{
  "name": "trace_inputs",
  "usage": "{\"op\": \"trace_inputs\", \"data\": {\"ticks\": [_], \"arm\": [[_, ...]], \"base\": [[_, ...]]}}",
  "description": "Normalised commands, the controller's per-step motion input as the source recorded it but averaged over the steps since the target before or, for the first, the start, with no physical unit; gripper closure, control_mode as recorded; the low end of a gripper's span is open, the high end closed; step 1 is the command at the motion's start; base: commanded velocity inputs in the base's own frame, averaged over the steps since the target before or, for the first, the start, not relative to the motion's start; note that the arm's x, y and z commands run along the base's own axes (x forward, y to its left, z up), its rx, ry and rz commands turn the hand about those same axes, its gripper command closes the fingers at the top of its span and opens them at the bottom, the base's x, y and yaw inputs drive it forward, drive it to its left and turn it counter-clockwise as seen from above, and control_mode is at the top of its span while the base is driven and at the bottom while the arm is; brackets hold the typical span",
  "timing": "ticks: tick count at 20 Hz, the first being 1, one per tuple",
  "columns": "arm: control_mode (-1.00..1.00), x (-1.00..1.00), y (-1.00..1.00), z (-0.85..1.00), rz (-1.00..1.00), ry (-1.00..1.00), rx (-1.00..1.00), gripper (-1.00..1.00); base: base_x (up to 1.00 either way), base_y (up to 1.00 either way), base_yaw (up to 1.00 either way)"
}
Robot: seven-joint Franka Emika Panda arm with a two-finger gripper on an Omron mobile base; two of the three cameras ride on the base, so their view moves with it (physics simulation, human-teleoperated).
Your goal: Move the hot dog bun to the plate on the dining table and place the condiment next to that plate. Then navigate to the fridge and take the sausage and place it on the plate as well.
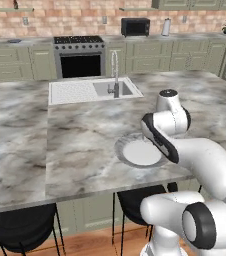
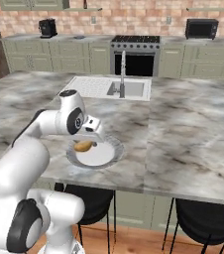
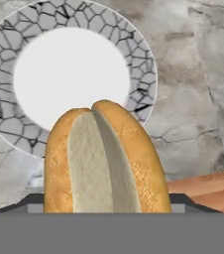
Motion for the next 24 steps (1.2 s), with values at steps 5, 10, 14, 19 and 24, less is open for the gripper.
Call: {"op": "trace_inputs", "data": {"ticks": [5, 10, 14, 19, 24], "arm": [[-1.00, 0.42, 0.00, -0.45, 0.00, 0.03, 0.00, 1.00], [-1.00, 0.40, 0.00, -0.40, 0.00, 0.00, 0.00, 1.00], [-1.00, 0.39, 0.00, -0.34, 0.00, 0.00, 0.00, 1.00], [-1.00, 0.35, 0.00, -0.35, 0.00, 0.00, 0.00, 1.00], [-1.00, 0.36, 0.00, -0.36, 0.00, 0.00, 0.00, 1.00]], "base": [[0.00, 0.00, 0.00], [0.00, 0.00, 0.00], [0.00, 0.00, 0.00], [0.00, 0.00, 0.00], [0.00, 0.00, 0.00]]}}
